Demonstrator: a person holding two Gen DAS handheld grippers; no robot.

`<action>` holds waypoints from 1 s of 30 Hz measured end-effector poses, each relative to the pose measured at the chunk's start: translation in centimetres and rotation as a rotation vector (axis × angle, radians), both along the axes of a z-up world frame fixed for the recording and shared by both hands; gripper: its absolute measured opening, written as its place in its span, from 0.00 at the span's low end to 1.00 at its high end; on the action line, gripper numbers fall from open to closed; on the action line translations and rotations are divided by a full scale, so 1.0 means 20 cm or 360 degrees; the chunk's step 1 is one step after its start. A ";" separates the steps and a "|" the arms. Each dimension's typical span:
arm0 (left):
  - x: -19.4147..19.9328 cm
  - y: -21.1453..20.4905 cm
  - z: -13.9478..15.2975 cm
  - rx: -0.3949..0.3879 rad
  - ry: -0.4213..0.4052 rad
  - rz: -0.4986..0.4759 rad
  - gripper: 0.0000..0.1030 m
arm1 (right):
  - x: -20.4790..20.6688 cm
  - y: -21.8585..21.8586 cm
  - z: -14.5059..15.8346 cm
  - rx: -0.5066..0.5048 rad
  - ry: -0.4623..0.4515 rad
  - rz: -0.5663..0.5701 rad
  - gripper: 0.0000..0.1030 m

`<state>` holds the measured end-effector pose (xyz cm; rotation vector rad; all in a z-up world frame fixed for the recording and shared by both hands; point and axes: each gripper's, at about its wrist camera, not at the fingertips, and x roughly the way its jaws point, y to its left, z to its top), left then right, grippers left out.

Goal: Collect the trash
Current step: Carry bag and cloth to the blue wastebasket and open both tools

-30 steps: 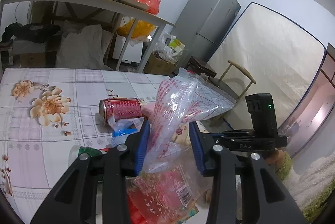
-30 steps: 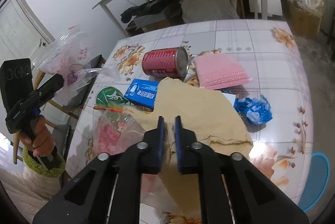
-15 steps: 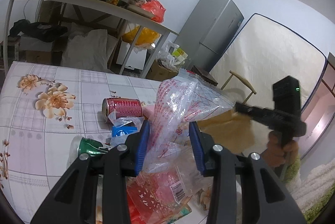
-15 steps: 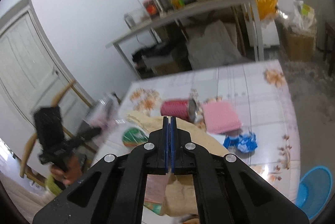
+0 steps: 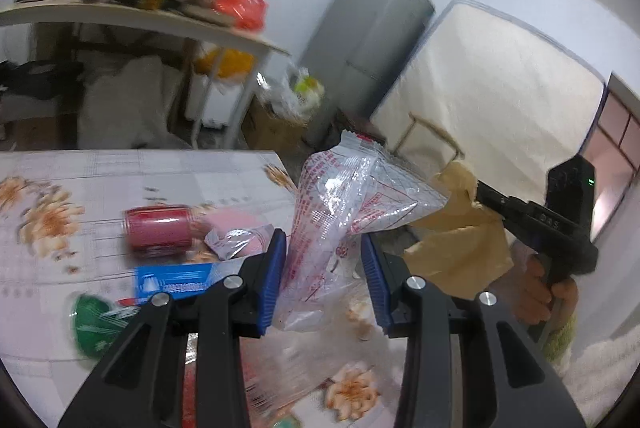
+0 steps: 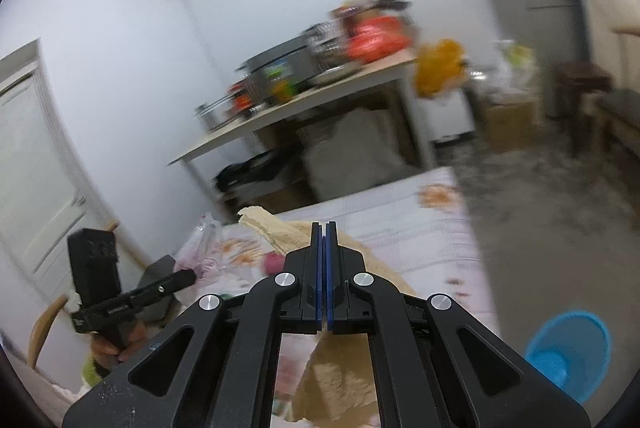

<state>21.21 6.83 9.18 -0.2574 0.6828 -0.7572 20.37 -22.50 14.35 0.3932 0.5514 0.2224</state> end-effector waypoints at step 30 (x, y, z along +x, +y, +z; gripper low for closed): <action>0.42 -2.68 -1.21 0.1081 0.0676 -0.0798 0.61 | -0.14 -1.69 -1.58 0.0801 0.0854 -0.1153 0.22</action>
